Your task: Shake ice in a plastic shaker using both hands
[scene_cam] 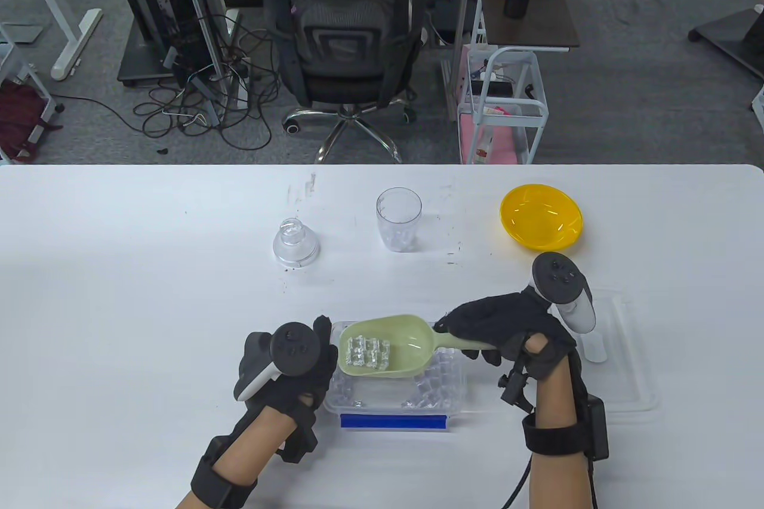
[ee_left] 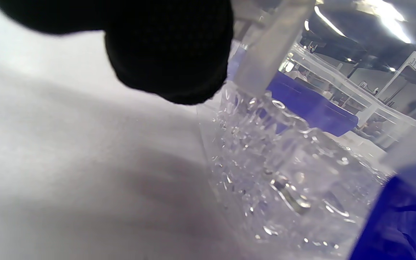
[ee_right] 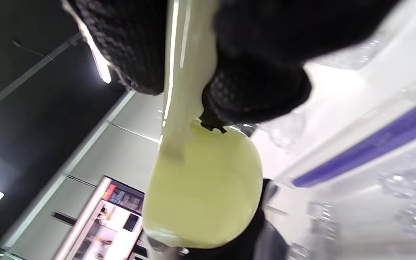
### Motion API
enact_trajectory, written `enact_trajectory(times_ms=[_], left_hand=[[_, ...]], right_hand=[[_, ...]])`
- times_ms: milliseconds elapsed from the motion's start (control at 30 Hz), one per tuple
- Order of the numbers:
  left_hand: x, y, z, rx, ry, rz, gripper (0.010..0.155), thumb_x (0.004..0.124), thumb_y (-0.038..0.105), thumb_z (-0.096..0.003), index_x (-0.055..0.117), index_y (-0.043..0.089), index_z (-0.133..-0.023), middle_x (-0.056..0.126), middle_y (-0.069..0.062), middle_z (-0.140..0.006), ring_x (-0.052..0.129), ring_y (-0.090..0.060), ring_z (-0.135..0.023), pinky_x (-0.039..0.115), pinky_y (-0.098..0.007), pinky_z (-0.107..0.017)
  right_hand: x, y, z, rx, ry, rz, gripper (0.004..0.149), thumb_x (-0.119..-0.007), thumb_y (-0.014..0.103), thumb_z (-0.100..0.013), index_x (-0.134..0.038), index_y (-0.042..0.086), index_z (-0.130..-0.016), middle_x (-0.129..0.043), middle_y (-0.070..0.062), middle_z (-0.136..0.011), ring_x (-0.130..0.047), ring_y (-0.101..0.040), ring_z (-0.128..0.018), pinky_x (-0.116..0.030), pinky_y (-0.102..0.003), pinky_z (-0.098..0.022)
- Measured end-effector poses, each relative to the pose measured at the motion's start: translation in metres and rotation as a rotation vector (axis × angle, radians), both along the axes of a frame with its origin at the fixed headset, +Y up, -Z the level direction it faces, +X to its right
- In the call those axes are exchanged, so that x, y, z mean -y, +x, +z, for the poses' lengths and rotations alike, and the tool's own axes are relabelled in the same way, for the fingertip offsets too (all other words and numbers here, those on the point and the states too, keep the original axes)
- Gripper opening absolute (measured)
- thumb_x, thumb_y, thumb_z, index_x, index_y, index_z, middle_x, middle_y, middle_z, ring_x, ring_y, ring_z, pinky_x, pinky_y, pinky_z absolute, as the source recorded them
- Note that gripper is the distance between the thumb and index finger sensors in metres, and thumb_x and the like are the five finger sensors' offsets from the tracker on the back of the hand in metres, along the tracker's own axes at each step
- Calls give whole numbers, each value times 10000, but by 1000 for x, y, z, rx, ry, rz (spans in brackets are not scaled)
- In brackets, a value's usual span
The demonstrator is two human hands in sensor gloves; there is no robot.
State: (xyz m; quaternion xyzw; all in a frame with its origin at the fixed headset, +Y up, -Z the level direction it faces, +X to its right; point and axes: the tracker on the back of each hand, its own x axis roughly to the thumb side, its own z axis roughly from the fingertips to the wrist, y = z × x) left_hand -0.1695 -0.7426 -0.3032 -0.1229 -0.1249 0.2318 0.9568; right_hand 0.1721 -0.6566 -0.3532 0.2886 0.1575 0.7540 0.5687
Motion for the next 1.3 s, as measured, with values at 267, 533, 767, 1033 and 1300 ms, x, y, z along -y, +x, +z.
enact_trajectory(times_ms=[267,533,767,1033,1300], left_hand=[[0,0,0,0,-1,-1,640,535,349,-574,388,-4,-1088,946,-180,-544,964,-186,-235,845,-320,-180],[0,0,0,-1,1,-8,640,536,347,-574,387,-6,-1087,947,-180,-543,964,-187,-233,845,-321,-179],[0,1,0,-1,1,-9,641,536,347,-574,388,-10,-1086,947,-181,-540,963,-186,-230,844,-320,-175],[0,1,0,-1,1,-11,640,536,347,-574,389,-7,-1086,947,-181,-539,962,-184,-228,844,-319,-175],[1,1,0,-1,1,-12,641,536,346,-575,387,-10,-1086,946,-181,-540,962,-186,-228,843,-321,-175]], right_hand=[[-6,14,4,195,14,-166,502,-783,357,-490,-961,-17,-773,-1015,-186,-345,-904,-175,-49,-763,-208,57],[-22,24,-19,516,-68,-277,503,-790,354,-496,-964,-40,-755,-1008,-195,-342,-902,-171,-41,-759,-201,66],[-49,19,-60,742,36,91,486,-819,345,-475,-976,-47,-717,-1009,-188,-324,-897,-179,-32,-752,-212,74],[-70,-24,-71,905,317,549,479,-835,335,-460,-982,-44,-713,-1007,-202,-336,-893,-202,-38,-746,-239,62],[-79,-58,-65,901,504,794,475,-838,334,-456,-982,-34,-720,-1007,-205,-351,-890,-216,-52,-744,-255,48]])
